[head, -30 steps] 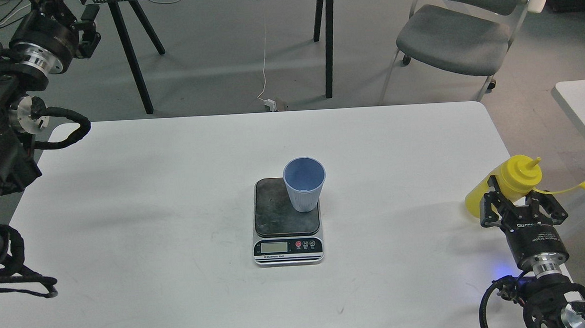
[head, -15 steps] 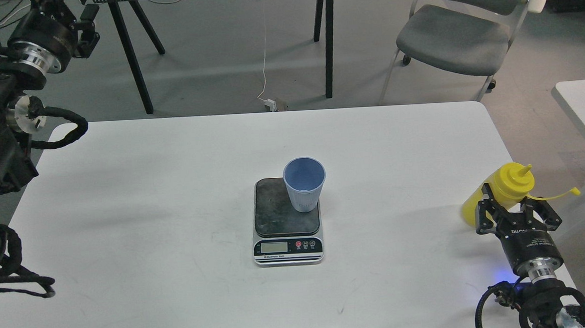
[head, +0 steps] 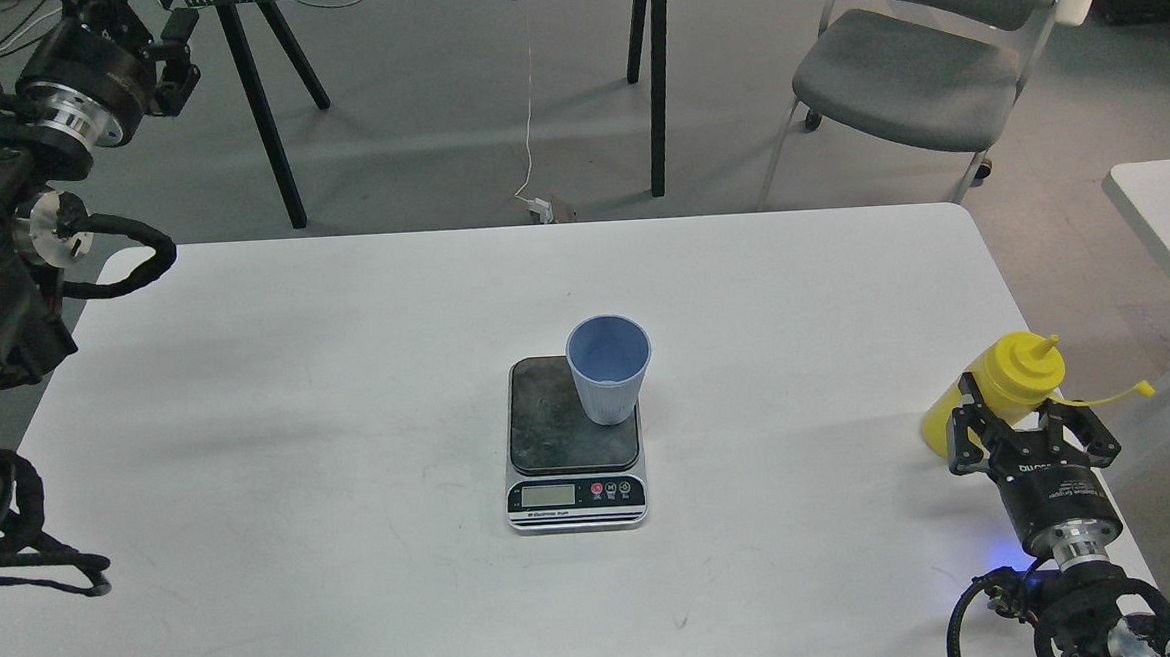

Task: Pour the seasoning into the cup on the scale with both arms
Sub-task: 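Set the bottle upright on the table and open the right gripper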

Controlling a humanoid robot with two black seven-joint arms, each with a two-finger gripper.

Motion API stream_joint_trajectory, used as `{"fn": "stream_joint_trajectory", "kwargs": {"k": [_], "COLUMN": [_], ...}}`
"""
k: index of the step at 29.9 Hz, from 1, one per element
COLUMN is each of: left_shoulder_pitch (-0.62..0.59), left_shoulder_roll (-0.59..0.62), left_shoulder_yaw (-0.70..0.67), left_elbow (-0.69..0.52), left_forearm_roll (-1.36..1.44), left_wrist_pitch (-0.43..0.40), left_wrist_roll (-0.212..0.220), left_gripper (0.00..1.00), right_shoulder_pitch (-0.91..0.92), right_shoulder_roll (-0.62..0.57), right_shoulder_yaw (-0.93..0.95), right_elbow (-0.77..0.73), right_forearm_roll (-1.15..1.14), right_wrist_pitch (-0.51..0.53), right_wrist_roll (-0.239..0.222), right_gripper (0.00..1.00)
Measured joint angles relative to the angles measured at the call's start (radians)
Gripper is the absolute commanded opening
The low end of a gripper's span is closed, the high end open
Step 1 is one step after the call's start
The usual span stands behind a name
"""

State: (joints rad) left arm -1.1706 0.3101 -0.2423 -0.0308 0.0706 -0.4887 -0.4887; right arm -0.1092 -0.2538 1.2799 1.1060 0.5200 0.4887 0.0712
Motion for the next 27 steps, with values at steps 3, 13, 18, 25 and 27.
{"fn": "stream_joint_trajectory", "kwargs": {"k": [3,13,18,25,27], "left_shoulder_pitch": [0.000,0.000,0.000,0.000,-0.002], "left_shoulder_roll": [0.000,0.001,-0.005,-0.011,-0.011], "left_shoulder_yaw": [0.000,0.000,0.000,0.000,0.000], "left_elbow": [0.000,0.000,0.000,0.000,0.000], "left_forearm_roll": [0.000,0.000,0.000,0.000,0.000], "left_wrist_pitch": [0.000,0.000,0.000,0.000,0.000], "left_wrist_roll": [0.000,0.000,0.000,0.000,0.000], "left_gripper": [0.94,0.94,0.94,0.94,0.94], "right_shoulder_pitch": [-0.001,-0.001,0.000,-0.024,-0.042], "right_shoulder_roll": [0.000,0.008,0.006,-0.031,-0.036], "right_shoulder_yaw": [0.000,-0.004,-0.044,-0.079,-0.081], "right_elbow": [0.000,-0.001,0.002,0.009,0.012], "right_forearm_roll": [-0.002,-0.012,-0.012,-0.025,-0.027], "right_wrist_pitch": [0.000,0.000,0.000,0.000,0.000], "right_wrist_roll": [0.002,0.002,0.001,0.001,0.001], "right_gripper": [1.00,1.00,1.00,1.00,1.00]}}
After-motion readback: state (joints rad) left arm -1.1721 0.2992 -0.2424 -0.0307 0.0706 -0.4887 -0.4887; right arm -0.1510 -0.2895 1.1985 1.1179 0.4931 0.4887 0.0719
